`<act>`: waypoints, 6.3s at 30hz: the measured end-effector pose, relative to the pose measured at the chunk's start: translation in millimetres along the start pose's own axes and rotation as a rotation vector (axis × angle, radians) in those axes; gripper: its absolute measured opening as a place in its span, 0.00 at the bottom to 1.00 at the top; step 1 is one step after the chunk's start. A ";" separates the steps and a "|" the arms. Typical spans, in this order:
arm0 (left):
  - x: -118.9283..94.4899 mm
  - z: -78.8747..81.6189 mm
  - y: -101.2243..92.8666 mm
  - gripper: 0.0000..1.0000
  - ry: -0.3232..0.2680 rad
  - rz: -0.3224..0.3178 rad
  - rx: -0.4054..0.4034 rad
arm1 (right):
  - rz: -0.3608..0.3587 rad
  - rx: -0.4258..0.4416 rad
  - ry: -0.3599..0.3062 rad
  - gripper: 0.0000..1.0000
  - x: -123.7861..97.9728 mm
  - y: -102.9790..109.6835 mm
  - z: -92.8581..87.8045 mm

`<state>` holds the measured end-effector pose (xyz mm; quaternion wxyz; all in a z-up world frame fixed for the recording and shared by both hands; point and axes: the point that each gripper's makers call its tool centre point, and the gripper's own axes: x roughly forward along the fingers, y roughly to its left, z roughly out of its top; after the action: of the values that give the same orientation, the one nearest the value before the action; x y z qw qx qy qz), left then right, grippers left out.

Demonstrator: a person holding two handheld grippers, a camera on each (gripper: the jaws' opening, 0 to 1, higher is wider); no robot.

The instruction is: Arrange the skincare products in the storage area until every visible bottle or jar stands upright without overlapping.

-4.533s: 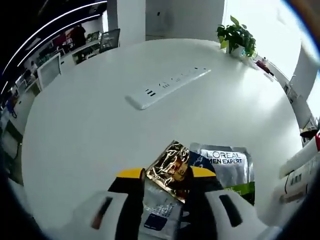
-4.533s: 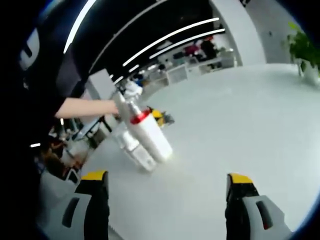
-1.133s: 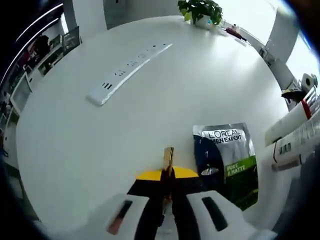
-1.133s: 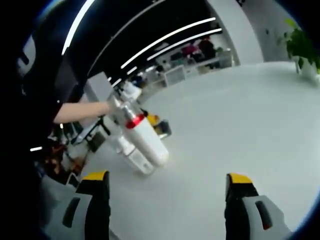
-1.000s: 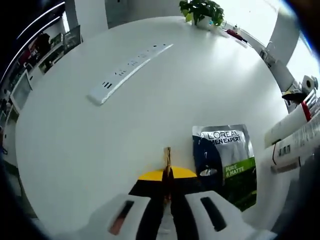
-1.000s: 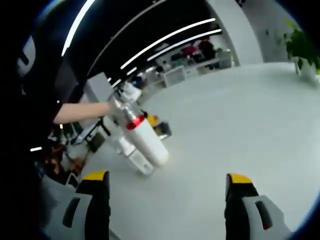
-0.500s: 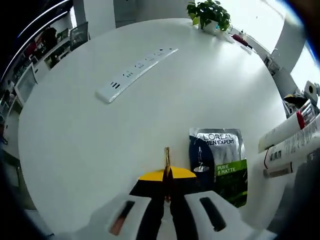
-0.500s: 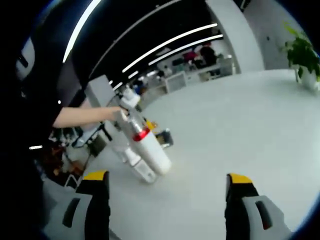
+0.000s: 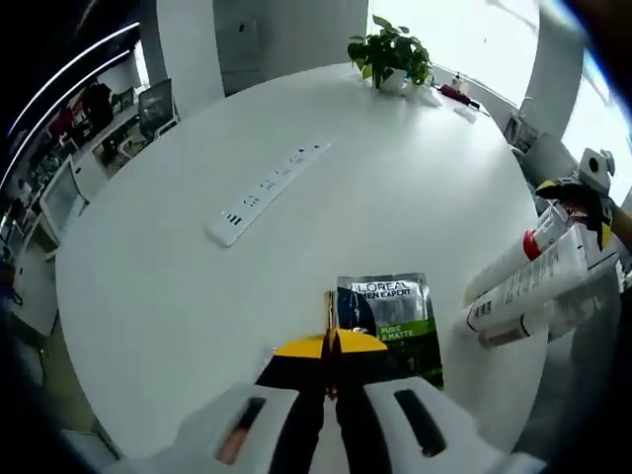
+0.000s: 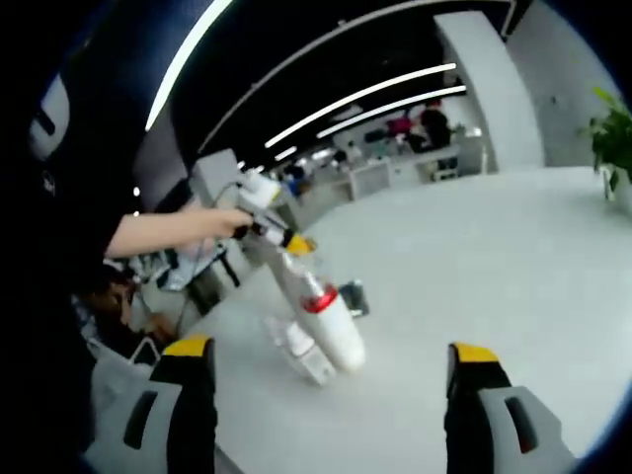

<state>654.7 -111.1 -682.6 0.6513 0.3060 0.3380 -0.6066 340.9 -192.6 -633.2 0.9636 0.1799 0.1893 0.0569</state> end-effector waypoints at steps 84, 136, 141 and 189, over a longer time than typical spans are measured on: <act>-259.2 66.0 -315.7 0.07 -0.428 -0.238 0.367 | 0.494 -0.690 -0.115 0.07 -68.4 237.4 131.2; -262.3 61.3 -299.5 0.12 -0.868 -0.505 -0.235 | 0.612 -0.432 -0.298 0.00 -67.3 225.0 149.2; -263.8 61.7 -302.6 0.08 -0.856 -0.540 -0.268 | 0.600 -0.400 -0.294 0.00 -66.5 221.7 147.5; -269.3 15.4 -329.3 0.04 -0.482 -0.645 -0.269 | 0.729 -0.294 -0.155 0.00 -56.5 254.2 95.3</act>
<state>317.9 8.2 -451.3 0.5226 -0.0535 0.3306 -0.7841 315.0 2.5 -437.9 0.9072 0.0993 0.0298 0.4077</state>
